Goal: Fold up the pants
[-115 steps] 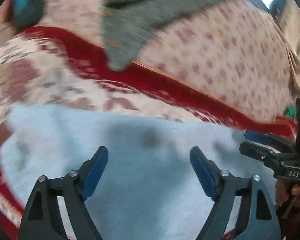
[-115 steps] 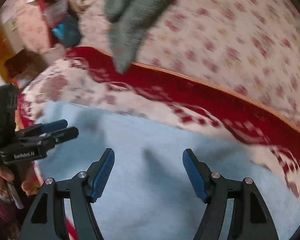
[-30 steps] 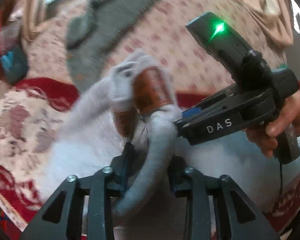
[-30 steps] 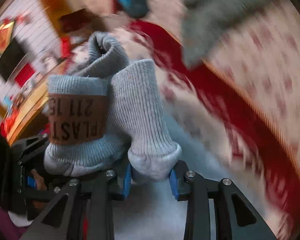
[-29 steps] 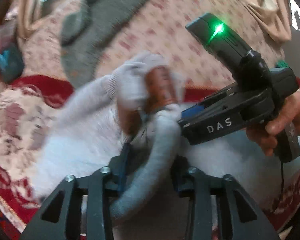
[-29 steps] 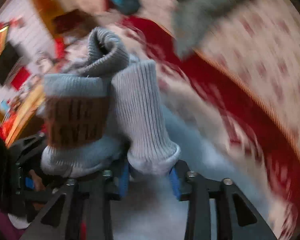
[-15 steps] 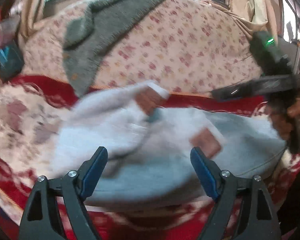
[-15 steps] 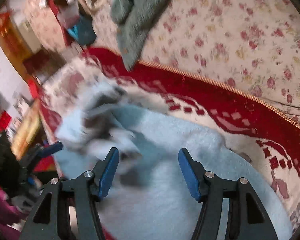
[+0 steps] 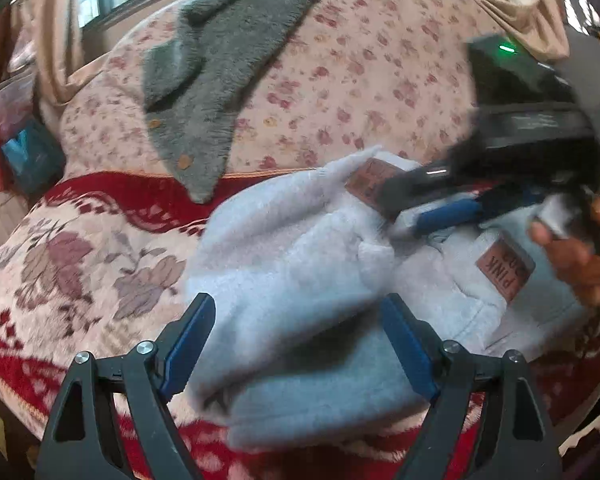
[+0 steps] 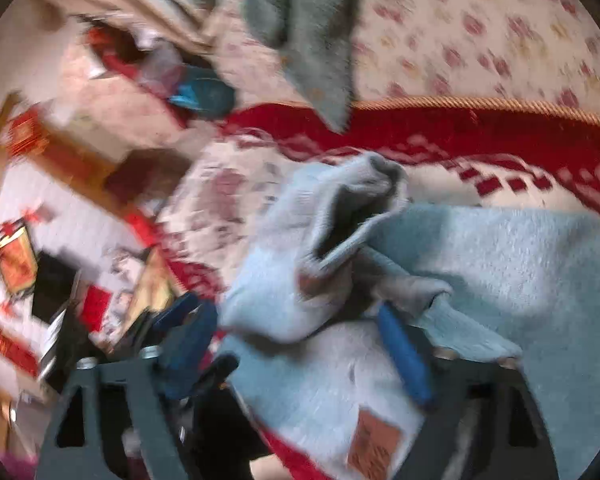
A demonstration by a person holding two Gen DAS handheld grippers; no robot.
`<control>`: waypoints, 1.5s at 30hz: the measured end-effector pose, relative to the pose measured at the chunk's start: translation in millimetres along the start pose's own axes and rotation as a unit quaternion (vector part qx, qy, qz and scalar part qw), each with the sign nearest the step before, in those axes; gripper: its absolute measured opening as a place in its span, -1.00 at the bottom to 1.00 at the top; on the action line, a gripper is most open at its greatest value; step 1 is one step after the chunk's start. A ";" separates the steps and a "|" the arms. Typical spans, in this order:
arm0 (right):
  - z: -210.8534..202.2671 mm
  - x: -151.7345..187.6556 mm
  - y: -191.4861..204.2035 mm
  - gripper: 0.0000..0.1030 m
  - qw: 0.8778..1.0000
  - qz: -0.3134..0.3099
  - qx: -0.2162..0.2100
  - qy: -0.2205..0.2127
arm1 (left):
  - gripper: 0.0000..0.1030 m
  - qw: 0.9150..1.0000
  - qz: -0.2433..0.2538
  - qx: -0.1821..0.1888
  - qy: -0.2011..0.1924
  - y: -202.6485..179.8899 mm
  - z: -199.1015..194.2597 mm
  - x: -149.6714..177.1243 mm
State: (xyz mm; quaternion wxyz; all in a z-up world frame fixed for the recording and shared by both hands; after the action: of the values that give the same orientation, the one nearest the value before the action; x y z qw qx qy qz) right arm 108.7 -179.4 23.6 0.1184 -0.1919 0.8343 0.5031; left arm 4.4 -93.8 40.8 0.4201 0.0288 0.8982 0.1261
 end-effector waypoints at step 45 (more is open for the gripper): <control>76.3 -29.2 14.3 -0.83 0.941 -0.271 0.187 0.075 | -0.76 0.988 -0.134 0.067 -0.030 104.4 -20.5 -40.5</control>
State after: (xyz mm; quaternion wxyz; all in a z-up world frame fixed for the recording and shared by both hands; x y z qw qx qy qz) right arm 129.0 -100.0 10.8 0.2212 -0.4222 0.8362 0.2713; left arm 9.3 -3.4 109.8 0.4570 -0.0603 0.8874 0.0073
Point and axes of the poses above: each gripper's, at about its wrist camera, not at the fingertips, and z roughly the way its jaws point, y to its left, x to its underside, the point moved 9 cm from there along z, roughly the way its jaws point, and after that the axes turned 11 degrees about -x, right-handed, at the moved point
